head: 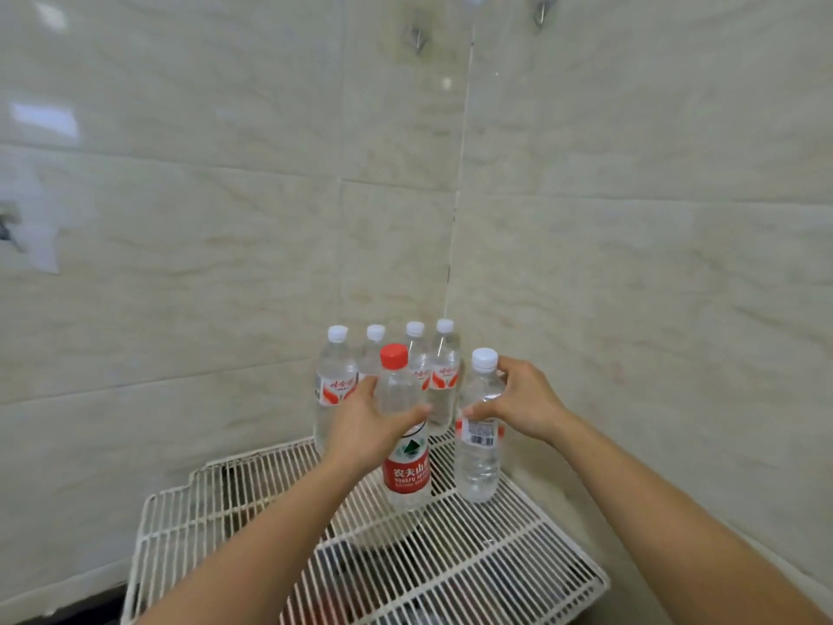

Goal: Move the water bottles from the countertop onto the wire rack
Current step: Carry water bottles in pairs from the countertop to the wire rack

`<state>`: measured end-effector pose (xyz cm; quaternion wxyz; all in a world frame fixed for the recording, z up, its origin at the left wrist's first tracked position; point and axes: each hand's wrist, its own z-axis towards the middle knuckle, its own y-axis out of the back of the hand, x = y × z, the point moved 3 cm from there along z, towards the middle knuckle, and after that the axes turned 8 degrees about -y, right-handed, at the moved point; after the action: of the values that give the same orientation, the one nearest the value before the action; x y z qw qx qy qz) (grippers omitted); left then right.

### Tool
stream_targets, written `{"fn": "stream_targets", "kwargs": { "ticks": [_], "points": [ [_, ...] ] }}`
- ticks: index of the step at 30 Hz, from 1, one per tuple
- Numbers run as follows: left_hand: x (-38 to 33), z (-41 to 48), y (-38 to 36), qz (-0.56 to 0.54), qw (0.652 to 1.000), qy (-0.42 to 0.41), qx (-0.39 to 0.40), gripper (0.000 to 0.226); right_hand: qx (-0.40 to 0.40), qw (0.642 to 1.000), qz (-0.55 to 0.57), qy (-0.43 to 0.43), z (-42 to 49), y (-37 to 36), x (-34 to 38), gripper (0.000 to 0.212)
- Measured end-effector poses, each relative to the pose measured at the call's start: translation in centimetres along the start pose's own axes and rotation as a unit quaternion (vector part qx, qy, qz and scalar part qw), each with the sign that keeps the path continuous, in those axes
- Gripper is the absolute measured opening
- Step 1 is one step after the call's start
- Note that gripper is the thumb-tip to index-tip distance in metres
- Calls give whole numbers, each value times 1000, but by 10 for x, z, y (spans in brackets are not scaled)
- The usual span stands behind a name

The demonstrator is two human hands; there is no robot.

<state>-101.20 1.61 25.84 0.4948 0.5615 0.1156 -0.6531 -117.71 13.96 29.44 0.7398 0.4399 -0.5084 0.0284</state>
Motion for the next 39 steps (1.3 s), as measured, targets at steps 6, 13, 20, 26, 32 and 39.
{"fn": "stream_targets", "kwargs": {
  "ticks": [6, 13, 20, 26, 32, 39],
  "points": [
    [3, 59, -43, 39, 999, 14, -17, 73, 29, 999, 15, 11, 74, -1, -19, 61],
    [15, 91, -76, 75, 996, 50, -19, 74, 67, 997, 34, 6, 122, -12, -42, 68],
    [25, 103, -85, 62, 996, 67, -5, 71, 100, 992, 78, -8, 140, -16, -52, 66],
    [25, 108, -90, 30, 997, 70, 8, 56, 150, 988, 47, 2, 143, -10, -42, 51],
    [29, 106, -94, 20, 998, 63, -13, 69, 48, 998, -23, 30, 141, 0, -25, 28],
    [30, 107, -94, 3, 997, 67, -27, 62, -18, 968, -242, 67, 150, 4, -3, 30]
  ]
}}
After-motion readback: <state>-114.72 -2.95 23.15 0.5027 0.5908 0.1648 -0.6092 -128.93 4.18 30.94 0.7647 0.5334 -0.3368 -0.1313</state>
